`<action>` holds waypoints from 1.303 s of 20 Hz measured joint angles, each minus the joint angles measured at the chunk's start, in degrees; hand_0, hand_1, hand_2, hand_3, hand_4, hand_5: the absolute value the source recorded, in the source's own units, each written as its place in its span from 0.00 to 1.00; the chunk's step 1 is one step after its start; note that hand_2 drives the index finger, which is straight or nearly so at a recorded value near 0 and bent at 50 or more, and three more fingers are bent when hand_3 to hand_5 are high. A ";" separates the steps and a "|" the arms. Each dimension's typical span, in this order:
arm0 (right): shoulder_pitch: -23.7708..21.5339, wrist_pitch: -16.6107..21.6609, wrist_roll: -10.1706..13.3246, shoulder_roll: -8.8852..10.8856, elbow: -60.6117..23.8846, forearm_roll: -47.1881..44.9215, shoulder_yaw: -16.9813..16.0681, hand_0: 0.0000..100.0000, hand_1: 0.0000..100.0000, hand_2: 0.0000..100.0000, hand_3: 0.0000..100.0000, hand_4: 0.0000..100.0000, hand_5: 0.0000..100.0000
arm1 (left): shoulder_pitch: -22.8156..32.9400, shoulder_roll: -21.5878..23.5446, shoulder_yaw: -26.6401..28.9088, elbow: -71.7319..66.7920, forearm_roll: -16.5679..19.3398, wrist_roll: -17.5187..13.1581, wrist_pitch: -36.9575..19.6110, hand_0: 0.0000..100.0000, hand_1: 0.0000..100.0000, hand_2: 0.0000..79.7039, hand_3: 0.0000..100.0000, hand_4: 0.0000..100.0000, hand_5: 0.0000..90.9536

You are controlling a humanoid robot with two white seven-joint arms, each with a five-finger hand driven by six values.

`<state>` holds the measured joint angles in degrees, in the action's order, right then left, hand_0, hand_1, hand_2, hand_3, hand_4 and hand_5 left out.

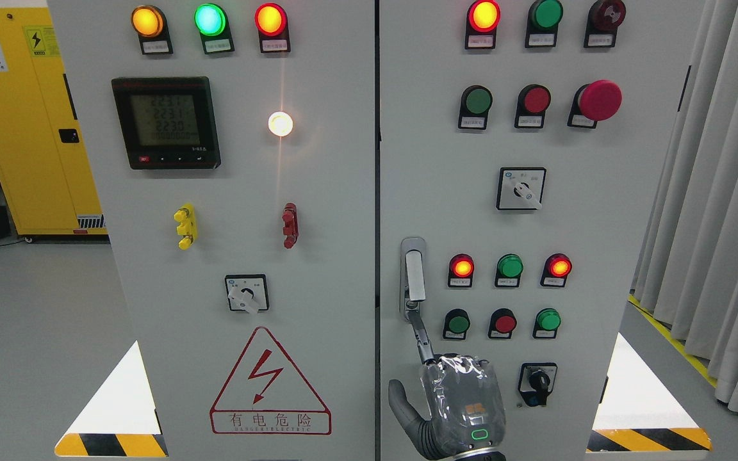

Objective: Release door handle

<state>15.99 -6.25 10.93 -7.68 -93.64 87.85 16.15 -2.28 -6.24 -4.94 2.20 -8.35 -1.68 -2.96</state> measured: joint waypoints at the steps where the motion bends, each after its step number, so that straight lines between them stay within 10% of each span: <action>1: -0.03 0.00 0.04 -0.01 -0.01 0.00 -0.01 0.52 0.39 0.08 1.00 1.00 1.00 | 0.00 0.00 0.00 0.00 0.00 0.00 0.00 0.12 0.56 0.00 0.00 0.00 0.00; 26: -0.07 0.48 1.04 -0.05 -2.09 0.01 0.10 0.53 0.39 0.16 1.00 1.00 1.00 | 0.00 0.00 0.00 0.00 0.00 0.00 -0.04 0.12 0.56 0.00 0.00 0.00 0.00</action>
<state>15.92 -5.77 11.97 -7.73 -95.73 87.86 16.25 -2.28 -6.24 -4.94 2.20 -8.35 -1.69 -3.00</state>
